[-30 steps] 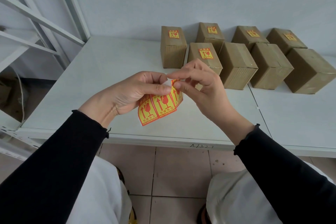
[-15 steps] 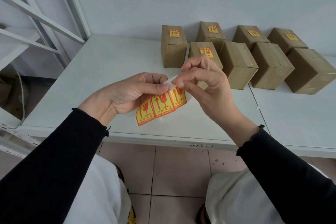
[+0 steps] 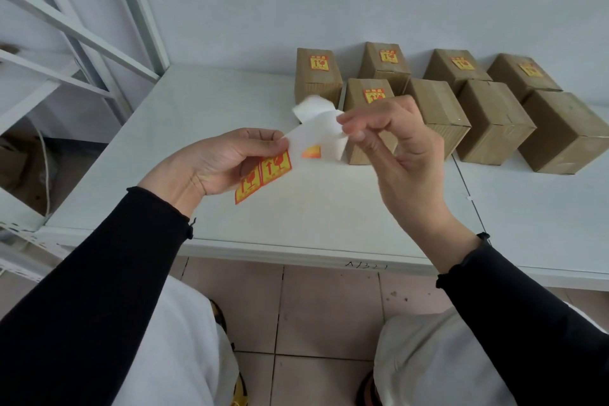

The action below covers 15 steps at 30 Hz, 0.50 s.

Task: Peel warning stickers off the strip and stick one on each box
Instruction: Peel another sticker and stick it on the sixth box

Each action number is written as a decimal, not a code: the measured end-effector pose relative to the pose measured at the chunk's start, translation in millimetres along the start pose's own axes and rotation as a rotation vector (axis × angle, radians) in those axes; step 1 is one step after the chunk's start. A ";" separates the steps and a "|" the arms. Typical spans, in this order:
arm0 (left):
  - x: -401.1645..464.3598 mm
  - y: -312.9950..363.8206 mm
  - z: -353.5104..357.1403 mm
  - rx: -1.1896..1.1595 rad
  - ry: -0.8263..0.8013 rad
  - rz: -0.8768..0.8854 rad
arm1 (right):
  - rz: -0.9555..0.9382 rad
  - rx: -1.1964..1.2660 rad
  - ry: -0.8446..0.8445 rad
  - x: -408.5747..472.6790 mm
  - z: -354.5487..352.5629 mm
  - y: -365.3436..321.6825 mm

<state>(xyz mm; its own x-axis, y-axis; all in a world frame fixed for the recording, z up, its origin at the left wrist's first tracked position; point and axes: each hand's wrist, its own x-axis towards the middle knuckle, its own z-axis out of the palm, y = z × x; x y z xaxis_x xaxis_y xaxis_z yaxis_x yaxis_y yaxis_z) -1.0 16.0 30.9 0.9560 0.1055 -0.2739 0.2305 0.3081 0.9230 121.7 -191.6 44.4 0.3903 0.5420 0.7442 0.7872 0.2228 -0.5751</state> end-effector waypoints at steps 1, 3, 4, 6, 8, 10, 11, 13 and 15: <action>0.9 0.3 -3.1 0.024 0.037 -0.008 | 0.022 0.002 0.017 1.3 -1.9 0.8; 4.1 -1.0 -12.8 0.089 0.102 -0.054 | 0.057 -0.006 0.040 2.8 -4.6 4.8; 6.7 -2.8 -18.3 0.152 0.145 -0.083 | 0.068 -0.023 0.041 3.5 -5.5 7.7; 15.8 -13.0 -33.4 0.402 0.271 -0.127 | 0.091 -0.098 -0.003 3.5 -7.0 15.6; 26.1 -24.7 -47.5 0.699 0.418 -0.148 | 0.103 -0.201 -0.099 2.3 -8.3 24.4; 34.0 -33.7 -52.6 0.881 0.477 -0.183 | 0.123 -0.265 -0.191 0.6 -9.6 29.8; 36.4 -36.7 -51.5 0.947 0.499 -0.190 | 0.134 -0.273 -0.215 0.3 -10.5 30.7; 37.6 -35.9 -40.7 1.085 0.590 -0.088 | 0.140 -0.280 -0.233 1.6 -14.1 30.7; 35.0 -27.4 -16.7 0.982 0.635 0.158 | 0.140 -0.292 -0.240 4.5 -19.1 31.5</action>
<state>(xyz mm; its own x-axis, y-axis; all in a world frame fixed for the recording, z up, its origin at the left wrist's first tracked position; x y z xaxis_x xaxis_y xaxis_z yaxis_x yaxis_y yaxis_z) 23.0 27.0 -8.5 0.7886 0.6141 0.0325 0.4239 -0.5811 0.6947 157.4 -197.6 36.1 0.4085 0.7322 0.5450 0.8502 -0.0879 -0.5191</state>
